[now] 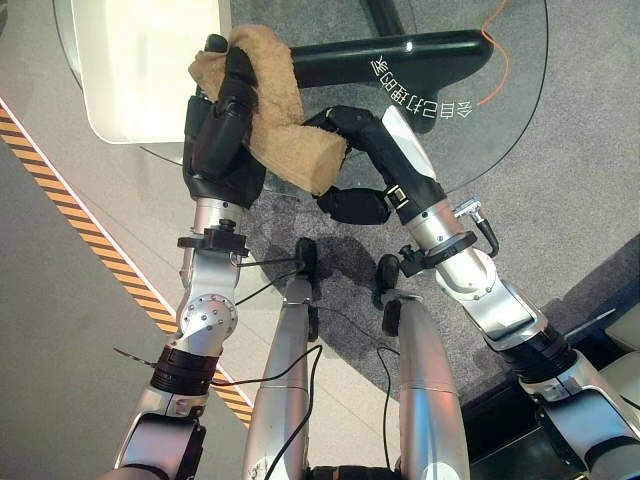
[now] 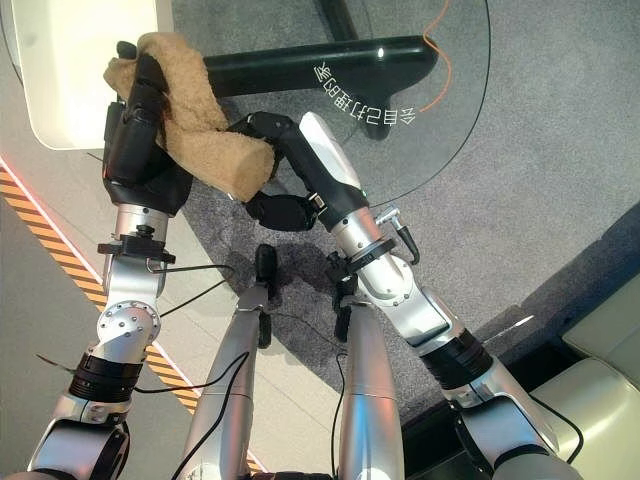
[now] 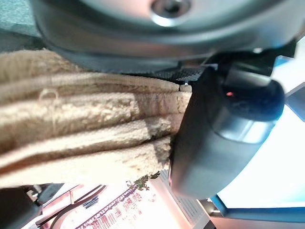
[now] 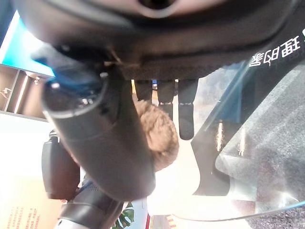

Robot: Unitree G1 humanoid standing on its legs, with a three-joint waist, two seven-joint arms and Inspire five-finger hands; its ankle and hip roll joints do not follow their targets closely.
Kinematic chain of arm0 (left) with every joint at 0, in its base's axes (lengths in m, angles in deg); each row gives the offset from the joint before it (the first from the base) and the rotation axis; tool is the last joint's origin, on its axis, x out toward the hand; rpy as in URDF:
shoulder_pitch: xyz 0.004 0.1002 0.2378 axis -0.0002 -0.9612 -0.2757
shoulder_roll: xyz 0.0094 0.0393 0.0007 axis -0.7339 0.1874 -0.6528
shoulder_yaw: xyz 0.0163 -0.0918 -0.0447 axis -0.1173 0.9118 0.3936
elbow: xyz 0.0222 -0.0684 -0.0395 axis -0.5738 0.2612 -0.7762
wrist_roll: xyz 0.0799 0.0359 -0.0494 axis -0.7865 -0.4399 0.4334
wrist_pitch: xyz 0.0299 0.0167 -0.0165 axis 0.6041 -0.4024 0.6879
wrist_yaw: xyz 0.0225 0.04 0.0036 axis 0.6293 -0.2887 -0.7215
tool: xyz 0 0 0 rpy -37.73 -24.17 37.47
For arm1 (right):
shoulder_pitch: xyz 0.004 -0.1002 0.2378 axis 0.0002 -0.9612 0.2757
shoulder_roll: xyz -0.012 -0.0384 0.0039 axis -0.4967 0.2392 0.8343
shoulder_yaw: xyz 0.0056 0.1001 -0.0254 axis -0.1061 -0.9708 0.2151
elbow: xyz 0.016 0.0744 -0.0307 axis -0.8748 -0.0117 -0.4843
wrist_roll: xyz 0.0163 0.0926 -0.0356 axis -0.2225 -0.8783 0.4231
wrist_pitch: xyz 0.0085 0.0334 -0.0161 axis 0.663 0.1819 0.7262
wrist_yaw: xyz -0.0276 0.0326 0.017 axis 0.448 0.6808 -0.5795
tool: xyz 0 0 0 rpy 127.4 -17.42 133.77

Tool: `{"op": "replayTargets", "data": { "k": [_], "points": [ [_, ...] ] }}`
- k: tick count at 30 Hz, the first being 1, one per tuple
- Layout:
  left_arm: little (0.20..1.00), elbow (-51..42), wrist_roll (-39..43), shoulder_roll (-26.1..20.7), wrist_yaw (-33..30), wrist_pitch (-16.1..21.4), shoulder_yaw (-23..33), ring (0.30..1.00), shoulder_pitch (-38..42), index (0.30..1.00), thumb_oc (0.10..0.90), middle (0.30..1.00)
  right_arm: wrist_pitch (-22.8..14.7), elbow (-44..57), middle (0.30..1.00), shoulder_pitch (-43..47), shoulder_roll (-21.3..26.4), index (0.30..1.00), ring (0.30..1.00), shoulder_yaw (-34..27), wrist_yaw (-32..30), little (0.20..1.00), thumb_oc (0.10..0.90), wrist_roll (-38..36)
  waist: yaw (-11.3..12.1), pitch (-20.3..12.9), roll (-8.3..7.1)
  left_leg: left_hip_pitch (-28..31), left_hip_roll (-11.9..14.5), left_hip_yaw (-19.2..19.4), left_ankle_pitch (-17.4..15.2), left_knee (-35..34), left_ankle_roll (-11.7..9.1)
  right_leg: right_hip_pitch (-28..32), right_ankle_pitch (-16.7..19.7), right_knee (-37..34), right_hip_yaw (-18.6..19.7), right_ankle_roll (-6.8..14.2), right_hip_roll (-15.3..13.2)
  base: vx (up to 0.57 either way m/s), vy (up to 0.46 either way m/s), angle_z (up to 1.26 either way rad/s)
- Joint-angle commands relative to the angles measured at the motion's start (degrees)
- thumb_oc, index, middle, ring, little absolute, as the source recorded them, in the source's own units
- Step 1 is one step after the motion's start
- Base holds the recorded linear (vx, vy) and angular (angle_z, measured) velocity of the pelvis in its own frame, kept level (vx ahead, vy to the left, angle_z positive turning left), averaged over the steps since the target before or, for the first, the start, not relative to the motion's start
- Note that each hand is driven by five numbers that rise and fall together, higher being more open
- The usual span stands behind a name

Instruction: Wipe the table with a cloth and put it in the basket.

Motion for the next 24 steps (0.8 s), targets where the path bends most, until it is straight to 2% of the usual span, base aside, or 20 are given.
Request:
{"op": "replayTargets", "data": {
  "k": [1,15,24],
  "points": [
    [0.2,-9.7,-1.8,2.0,6.4,4.7,0.4,0.3,6.7,0.3,0.1,0.3,-5.3,11.0,0.9,5.6,-2.9,0.9,0.9,-2.7,-2.8,0.9,0.8,0.2,0.5,-1.6,-0.37,2.3,-2.0,4.6,-6.2,3.6,3.7,3.1,4.5,-8.3,-1.6,1.8,2.3,0.0,0.0,0.0],
    [0.2,-10.1,-0.5,3.4,7.3,8.9,2.2,0.3,6.4,0.3,0.1,0.3,-4.7,10.1,0.9,3.6,-3.9,0.9,0.9,-4.8,-6.4,0.9,0.8,2.8,0.1,-1.6,-0.56,2.4,-2.0,4.8,-6.5,3.9,3.7,3.1,4.3,-8.0,-1.5,1.8,2.3,0.0,0.0,0.0],
    [0.2,-10.1,0.1,3.0,8.4,9.5,3.8,0.3,5.4,0.3,0.1,0.3,-4.6,7.4,0.9,0.4,-2.6,0.9,0.9,-8.1,-14.5,0.9,0.8,6.8,-0.3,-1.6,-0.52,2.9,-1.8,5.1,-6.7,3.7,3.8,3.5,4.2,-8.0,-1.3,1.9,2.4,0.0,0.0,0.0]
  ]
}}
